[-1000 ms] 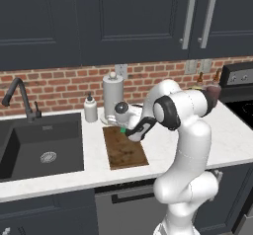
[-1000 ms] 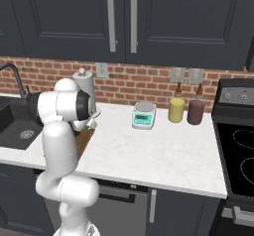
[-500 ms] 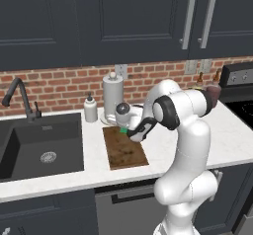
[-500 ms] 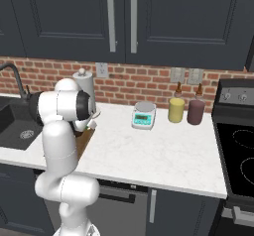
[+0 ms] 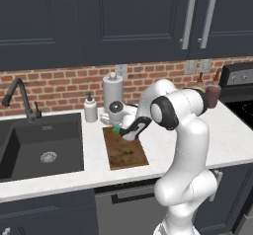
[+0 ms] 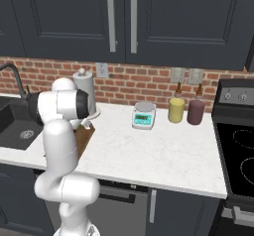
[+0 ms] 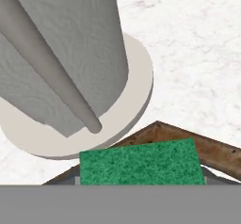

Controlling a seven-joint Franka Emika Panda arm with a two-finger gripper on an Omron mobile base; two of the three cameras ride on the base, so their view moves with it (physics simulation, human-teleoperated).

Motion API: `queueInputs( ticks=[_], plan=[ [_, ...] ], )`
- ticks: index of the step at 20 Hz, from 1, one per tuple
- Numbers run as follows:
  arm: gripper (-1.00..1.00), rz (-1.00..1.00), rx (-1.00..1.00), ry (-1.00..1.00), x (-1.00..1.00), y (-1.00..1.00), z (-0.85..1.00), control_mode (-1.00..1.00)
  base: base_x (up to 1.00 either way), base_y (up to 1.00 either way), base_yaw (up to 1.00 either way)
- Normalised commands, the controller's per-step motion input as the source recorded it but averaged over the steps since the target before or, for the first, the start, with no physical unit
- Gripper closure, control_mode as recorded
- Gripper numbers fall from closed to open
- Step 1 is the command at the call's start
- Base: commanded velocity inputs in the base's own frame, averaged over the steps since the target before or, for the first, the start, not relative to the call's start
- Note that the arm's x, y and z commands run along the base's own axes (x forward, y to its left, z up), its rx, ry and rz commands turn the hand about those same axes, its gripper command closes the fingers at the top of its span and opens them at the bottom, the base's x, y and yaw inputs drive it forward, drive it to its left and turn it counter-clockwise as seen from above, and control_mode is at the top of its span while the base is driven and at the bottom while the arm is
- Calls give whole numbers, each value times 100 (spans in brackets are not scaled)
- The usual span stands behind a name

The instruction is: Pick up the sponge from the counter and clean the cutting board by briefly scrubbing or pressing down on the cutting board. Once finished, release the sponge.

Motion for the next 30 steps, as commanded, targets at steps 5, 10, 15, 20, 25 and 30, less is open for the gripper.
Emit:
queueInputs(
  ticks=[5,10,15,20,25,30],
  plan=[
    [100,-1,0,0,0,37,-35,-100,0,0,0],
    [100,0,0,0,-12,20,-49,-100,0,0,0],
    [100,0,0,0,-39,33,-20,-100,0,0,0],
    [100,0,0,0,-61,11,-16,-100,0,0,0],
    [100,0,0,-5,-65,0,-34,-100,0,0,0],
    [100,0,0,-8,-57,1,-44,-100,0,0,0]
  ],
)
